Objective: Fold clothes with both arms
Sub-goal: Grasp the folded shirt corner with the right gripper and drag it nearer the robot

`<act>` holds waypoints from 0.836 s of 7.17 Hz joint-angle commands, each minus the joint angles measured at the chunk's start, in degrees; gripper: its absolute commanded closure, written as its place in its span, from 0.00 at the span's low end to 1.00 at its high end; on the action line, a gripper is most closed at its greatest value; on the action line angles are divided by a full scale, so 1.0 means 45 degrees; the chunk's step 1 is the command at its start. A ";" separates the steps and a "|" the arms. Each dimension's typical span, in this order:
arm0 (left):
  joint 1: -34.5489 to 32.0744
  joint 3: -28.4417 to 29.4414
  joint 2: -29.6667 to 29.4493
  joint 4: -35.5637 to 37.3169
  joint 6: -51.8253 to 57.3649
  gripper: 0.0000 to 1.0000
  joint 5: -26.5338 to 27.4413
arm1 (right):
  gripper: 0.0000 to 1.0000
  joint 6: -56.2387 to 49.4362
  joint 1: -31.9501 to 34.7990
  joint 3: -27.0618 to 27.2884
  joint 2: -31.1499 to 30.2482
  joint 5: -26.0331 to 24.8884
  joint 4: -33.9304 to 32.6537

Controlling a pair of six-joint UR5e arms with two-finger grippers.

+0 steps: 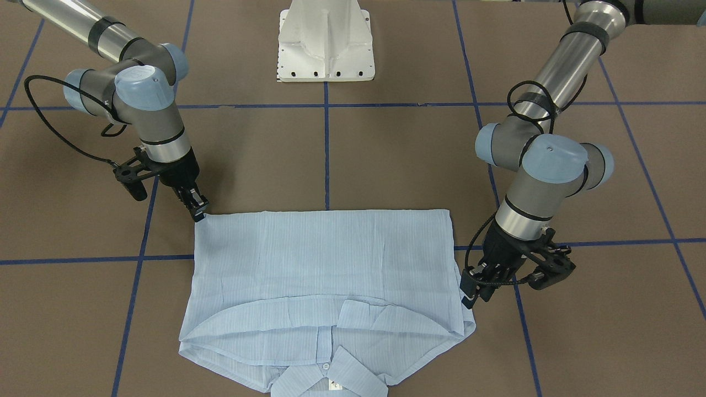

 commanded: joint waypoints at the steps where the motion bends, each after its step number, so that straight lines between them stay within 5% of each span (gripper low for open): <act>1: 0.0000 -0.0111 0.0026 0.0000 0.0000 0.47 -0.0026 | 1.00 0.0065 -0.0041 0.1987 -0.1349 0.0753 -0.0118; 4: 0.0019 -0.0403 0.0200 -0.0019 0.0059 0.48 -0.0143 | 1.00 0.0514 -0.2007 0.6109 -0.5446 0.2113 -0.0158; 6: 0.0136 -0.1938 0.0939 0.0039 0.0039 0.48 -0.0589 | 1.00 0.1310 -0.2519 0.6337 -0.5655 0.6070 -0.0139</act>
